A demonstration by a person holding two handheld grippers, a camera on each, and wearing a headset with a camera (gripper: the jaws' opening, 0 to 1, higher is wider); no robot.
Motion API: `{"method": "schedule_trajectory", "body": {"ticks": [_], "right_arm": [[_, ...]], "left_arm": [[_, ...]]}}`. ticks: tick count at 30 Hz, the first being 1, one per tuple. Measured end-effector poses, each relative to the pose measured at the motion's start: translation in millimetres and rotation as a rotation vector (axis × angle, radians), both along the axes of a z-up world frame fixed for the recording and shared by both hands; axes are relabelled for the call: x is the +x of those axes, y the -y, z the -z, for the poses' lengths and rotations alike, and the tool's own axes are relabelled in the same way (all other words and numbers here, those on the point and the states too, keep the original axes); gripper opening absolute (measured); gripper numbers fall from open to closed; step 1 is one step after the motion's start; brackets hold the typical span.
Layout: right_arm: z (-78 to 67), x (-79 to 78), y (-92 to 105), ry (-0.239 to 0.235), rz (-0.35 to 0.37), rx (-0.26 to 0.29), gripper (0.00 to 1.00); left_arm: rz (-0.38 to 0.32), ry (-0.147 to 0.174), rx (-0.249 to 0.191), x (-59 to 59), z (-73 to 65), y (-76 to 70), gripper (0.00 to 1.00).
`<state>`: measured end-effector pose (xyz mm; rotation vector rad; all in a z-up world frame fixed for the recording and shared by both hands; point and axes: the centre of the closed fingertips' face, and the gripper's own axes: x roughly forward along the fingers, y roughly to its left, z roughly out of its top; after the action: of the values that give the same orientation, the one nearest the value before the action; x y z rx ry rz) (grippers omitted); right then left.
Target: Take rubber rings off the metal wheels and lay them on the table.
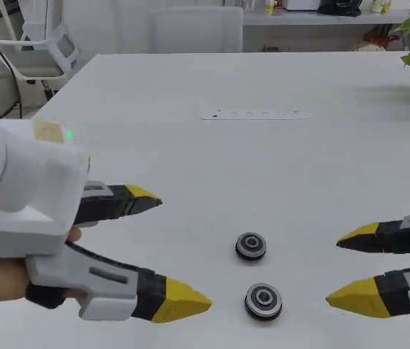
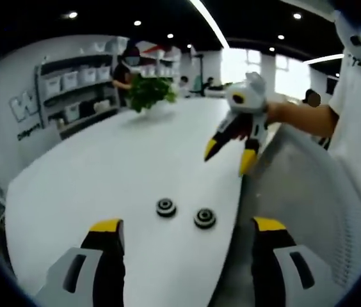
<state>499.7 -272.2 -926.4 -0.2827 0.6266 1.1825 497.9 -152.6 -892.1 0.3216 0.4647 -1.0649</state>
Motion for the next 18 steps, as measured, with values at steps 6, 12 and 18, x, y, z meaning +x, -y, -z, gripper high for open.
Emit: {"method": "schedule_trajectory", "body": {"ticks": [6,12,18], "right_arm": [[-14.1,13.3,-11.3,0.055,-0.039,-0.008,0.46],[-17.7,26.8,-26.4,0.094,-0.069,-0.014,0.41],[-5.5,33.6,-39.7,0.082,-0.094,-0.006,0.36]], "left_arm": [[0.062,0.041,-0.028,13.1,-8.4,22.3,0.79],[0.093,-0.010,-0.184,26.5,-19.2,46.3,0.74],[0.093,0.040,-0.225,41.2,-14.9,60.9,0.69]]}}
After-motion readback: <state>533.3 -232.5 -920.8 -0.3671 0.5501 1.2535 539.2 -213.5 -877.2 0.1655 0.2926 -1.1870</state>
